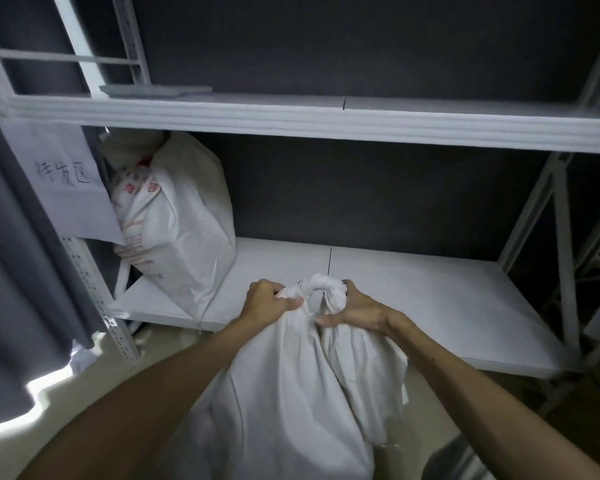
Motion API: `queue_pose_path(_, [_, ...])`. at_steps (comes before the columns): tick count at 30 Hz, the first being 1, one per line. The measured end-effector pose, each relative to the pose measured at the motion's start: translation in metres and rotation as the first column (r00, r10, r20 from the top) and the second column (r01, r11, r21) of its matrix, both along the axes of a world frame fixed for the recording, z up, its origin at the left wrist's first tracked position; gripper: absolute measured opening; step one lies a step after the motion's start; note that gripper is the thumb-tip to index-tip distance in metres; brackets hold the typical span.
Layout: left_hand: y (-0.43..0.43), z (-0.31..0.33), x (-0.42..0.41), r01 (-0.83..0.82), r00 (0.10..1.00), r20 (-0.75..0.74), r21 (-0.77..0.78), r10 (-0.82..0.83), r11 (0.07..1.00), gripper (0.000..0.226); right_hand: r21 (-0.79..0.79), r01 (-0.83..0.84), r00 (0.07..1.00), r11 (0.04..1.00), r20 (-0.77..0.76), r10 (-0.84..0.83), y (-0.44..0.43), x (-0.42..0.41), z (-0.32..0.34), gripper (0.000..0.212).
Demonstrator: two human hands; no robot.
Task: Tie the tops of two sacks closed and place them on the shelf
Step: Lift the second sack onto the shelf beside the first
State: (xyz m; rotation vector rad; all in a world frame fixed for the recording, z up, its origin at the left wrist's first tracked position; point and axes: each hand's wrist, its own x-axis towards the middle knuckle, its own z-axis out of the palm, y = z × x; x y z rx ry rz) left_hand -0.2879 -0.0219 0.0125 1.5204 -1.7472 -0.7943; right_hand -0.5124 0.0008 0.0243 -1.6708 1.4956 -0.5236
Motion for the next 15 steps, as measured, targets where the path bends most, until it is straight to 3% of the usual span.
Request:
queue_pose_path(1, [0.001,0.010,0.001,-0.008,1.000,-0.011,-0.011,0.008,1.000,0.047,-0.032,0.029,1.000,0.999,-0.005,-0.029,0.000,0.004,0.004,0.104])
queue_pose_path(4, [0.004,0.040,0.003,-0.019,0.999,-0.030,-0.057,0.017,0.998,0.043,-0.109,0.086,0.996,0.990,0.033,-0.083,0.000,0.016,0.011,0.102])
queue_pose_path(8, [0.008,0.073,-0.003,-0.060,0.996,-0.066,-0.118,0.053,0.991,0.041,-0.206,0.192,0.959,0.960,0.248,-0.139,-0.019,0.022,0.002,0.100])
queue_pose_path(10, [0.009,0.085,-0.007,-0.086,0.993,-0.093,-0.142,0.073,0.986,0.039,-0.238,0.279,0.915,0.930,0.361,-0.182,0.001,0.036,0.028,0.100])
queue_pose_path(13, [0.009,0.104,-0.008,-0.095,0.992,-0.104,-0.192,0.076,0.977,0.039,-0.302,0.296,0.851,0.906,0.514,-0.106,0.020,0.050,0.059,0.070])
queue_pose_path(15, [0.009,0.117,-0.007,-0.103,0.990,-0.118,-0.222,0.078,0.970,0.036,-0.347,0.299,0.814,0.889,0.579,-0.047,0.023,0.058,0.074,0.061])
